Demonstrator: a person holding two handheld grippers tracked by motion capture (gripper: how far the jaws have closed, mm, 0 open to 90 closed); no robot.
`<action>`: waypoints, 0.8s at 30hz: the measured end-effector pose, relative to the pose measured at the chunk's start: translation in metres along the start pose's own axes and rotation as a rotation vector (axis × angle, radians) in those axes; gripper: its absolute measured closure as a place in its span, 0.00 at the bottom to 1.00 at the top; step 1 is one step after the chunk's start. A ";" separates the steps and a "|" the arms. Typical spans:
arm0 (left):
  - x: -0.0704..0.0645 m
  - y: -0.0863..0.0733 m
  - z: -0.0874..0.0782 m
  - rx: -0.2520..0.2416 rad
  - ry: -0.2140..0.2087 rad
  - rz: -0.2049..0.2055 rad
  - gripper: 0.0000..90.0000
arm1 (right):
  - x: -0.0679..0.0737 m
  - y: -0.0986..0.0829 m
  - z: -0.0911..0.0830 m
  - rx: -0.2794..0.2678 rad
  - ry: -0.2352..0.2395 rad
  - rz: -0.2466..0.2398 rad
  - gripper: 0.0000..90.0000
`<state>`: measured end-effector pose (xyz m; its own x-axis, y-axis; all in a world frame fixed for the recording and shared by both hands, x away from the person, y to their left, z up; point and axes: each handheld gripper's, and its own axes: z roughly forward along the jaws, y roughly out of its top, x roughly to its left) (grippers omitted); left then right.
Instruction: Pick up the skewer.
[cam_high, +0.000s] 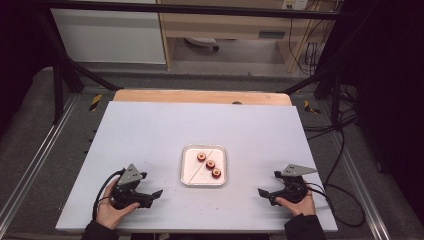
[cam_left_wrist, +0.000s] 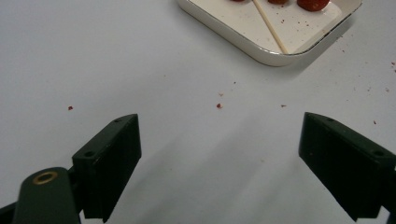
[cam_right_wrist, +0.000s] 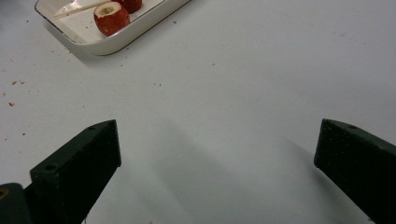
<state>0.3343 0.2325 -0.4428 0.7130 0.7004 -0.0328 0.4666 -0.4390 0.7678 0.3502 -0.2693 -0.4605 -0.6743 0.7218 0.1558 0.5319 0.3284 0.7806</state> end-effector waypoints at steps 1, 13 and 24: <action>-0.001 0.001 0.001 0.002 0.001 -0.001 0.15 | 0.000 0.000 0.000 0.000 0.000 0.000 0.01; -0.014 0.019 0.002 0.017 0.001 0.019 0.14 | 0.000 0.000 0.000 0.004 -0.005 -0.007 0.01; -0.025 0.046 0.014 0.042 0.008 0.042 0.13 | 0.001 0.000 0.001 0.009 -0.007 -0.009 0.01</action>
<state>0.3454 0.1867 -0.4159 0.7281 0.6855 0.0044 0.4578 -0.4911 0.7411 0.3501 -0.2678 -0.4606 -0.6754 0.7232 0.1442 0.5303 0.3404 0.7765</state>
